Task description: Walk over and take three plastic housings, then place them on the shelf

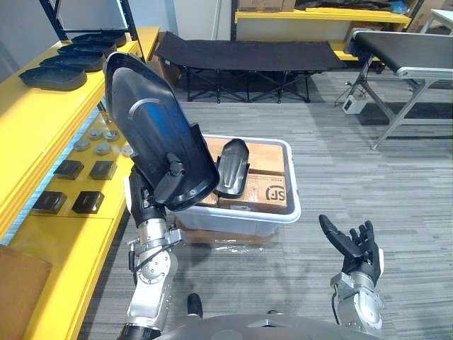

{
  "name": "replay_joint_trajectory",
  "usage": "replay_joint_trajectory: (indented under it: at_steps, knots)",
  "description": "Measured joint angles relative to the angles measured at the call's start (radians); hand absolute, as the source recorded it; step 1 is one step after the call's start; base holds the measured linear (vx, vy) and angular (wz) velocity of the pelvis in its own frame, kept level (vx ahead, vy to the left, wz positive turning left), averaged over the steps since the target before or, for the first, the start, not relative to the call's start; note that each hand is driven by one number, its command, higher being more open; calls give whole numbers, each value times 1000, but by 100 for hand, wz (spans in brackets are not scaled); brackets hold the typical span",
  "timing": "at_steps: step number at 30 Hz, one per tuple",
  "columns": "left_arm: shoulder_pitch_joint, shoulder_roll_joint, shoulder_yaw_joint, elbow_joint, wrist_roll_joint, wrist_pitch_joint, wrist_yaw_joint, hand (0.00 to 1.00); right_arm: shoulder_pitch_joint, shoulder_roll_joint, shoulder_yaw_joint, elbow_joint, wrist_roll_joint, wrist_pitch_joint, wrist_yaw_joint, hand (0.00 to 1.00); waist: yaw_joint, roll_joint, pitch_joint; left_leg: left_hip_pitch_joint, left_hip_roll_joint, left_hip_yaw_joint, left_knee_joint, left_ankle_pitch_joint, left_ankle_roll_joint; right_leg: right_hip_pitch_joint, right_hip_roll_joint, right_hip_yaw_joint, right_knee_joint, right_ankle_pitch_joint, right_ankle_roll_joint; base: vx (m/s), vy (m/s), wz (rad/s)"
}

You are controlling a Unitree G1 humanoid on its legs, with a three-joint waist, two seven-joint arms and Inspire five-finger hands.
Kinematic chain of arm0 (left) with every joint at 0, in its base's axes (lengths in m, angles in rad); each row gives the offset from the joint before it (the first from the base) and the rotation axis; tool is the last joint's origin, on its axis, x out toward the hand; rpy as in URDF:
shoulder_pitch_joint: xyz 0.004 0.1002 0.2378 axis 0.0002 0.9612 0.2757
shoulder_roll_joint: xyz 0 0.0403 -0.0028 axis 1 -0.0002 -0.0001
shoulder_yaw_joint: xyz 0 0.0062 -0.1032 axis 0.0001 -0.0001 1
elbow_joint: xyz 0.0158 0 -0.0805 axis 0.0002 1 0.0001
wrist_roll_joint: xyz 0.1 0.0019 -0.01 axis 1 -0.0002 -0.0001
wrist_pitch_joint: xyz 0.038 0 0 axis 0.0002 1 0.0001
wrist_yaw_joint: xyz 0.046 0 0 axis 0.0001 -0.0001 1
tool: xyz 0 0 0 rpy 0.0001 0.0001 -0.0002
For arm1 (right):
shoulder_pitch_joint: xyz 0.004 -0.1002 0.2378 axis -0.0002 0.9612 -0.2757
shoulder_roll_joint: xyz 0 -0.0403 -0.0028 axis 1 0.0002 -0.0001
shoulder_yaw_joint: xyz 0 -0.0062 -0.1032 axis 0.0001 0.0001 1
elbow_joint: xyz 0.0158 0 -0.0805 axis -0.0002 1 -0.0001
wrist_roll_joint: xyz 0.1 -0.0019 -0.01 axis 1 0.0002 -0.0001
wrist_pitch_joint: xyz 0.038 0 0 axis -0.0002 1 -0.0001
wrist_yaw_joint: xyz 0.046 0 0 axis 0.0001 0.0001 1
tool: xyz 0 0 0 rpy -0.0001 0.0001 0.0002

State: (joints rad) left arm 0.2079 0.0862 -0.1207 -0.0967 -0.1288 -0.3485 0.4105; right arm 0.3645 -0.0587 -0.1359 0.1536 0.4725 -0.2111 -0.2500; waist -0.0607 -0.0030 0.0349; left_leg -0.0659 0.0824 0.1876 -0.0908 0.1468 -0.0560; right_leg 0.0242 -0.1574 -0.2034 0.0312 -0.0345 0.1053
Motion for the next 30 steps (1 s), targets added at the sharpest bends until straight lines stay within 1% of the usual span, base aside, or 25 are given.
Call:
replay_joint_trajectory:
  at_steps: [2, 5, 7, 11, 13, 15, 16, 17, 18, 19, 21, 22, 23, 24, 25, 26, 28, 30]
  knots:
    - [0, 0, 2, 0, -1, 0, 2, 0, -1, 23, 0, 11, -72, 0, -3, 100, 1, 1, 0, 1, 0, 0, 0, 0, 0, 1, 0, 0, 0, 0, 0, 0, 0, 0]
    - [0, -3, 12, 0, 1, 0, 12, 0, -6, 42, 1, 11, -108, 0, 2, 100, 2, 1, 0, 1, -1, -2, 0, 0, 0, 1, -1, -1, 0, 0, 0, 0, 0, 0]
    - [0, -9, 25, -1, 12, 0, 31, 0, -15, 44, 7, 11, -110, 0, 10, 100, 3, 1, 1, 1, -2, -8, 0, 0, 0, 5, -1, -5, -1, 0, 0, 15, 4, 7]
    - [5, -20, 64, -37, 22, 1, 86, 0, -59, 43, 41, 11, -111, 0, 52, 100, 11, 1, 3, -13, -8, -63, 0, 8, -4, 30, 1, -56, -14, 0, 0, 14, -8, 34]
    - [24, -54, 104, -100, 21, 2, 108, 0, -112, 23, 95, 18, -112, 0, 73, 100, 38, 1, 4, -34, -16, -115, 0, 20, -3, 39, 1, -111, -16, -1, 2, 23, -17, 67]
    - [46, -72, 141, -139, 17, 3, 109, 0, -162, 7, 149, 44, -117, 0, 86, 100, 61, -2, 7, -37, -23, -150, 0, 24, -2, 56, 0, -146, -16, -5, 6, 21, -21, 69]
    - [65, -86, 180, -172, 10, 3, 101, 0, -209, -6, 200, 65, -140, 0, 93, 100, 91, -6, 9, -37, -34, -187, 0, 28, -2, 81, -2, -187, -16, -15, 9, 16, -23, 73]
    - [76, -90, 197, -187, 6, 3, 100, 0, -229, -8, 221, 72, -152, 0, 96, 100, 100, -7, 10, -38, -38, -200, 0, 29, -2, 90, -3, -206, -16, -19, 9, 24, -40, 87]
    - [91, -94, 220, -208, -9, 3, 90, 0, -256, -11, 246, 75, -152, 0, 104, 100, 128, -10, 13, -40, -39, -222, 0, 31, -2, 104, -8, -232, -15, -26, 9, 15, -30, 69]
    - [120, -101, 267, -236, -25, 2, 83, 0, -294, -10, 286, 78, -152, 0, 118, 100, 160, -12, 15, -49, -44, -243, 0, 35, -2, 107, -9, -255, -14, -31, 11, 17, -37, 61]
    - [143, -115, 309, -248, -33, 2, 77, 0, -324, -9, 316, 79, -152, 0, 135, 100, 180, -16, 18, -55, -53, -263, 1, 38, 0, 114, -11, -275, -15, -35, 12, 6, -21, 39]
    - [154, -120, 320, -252, -43, 2, 72, 0, -331, -8, 324, 79, -152, 0, 139, 100, 185, -18, 19, -55, -57, -271, 1, 38, 1, 119, -13, -284, -14, -37, 13, 11, -11, 34]
    - [171, -122, 333, -252, -69, 3, 59, 0, -342, -5, 330, 81, -152, 0, 146, 100, 198, -23, 20, -55, -63, -278, 0, 40, 5, 124, -16, -290, -13, -40, 11, 12, -2, 26]
    - [190, -128, 347, -253, -75, 3, 44, 0, -356, -4, 338, 86, -153, 0, 152, 100, 200, -27, 22, -57, -68, -283, 1, 40, 6, 126, -16, -295, -13, -41, 10, 6, 1, 19]
    - [199, -128, 349, -253, -82, 3, 35, 0, -360, -5, 342, 87, -153, 0, 152, 100, 200, -29, 24, -57, -70, -284, 0, 41, 7, 126, -16, -296, -13, -42, 8, -16, 12, 7]
    - [212, -129, 349, -253, -107, 3, 8, 0, -365, -3, 347, 87, -152, 1, 153, 100, 200, -35, 29, -58, -71, -283, 1, 41, 8, 125, -18, -295, -12, -42, 8, 0, 0, 0]
    - [227, -128, 347, -253, -107, 3, -13, 0, -367, -4, 352, 87, -152, 3, 156, 100, 197, -40, 38, -57, -68, -280, 1, 38, 12, 121, -17, -289, -6, -43, 6, -43, 14, -6]
    - [234, -128, 329, -253, -105, 17, -20, 0, -365, -8, 355, 87, -152, 10, 156, 100, 194, -37, 42, -64, -61, -282, 1, 41, 8, 117, -12, -288, 3, -44, 5, -50, -6, 0]
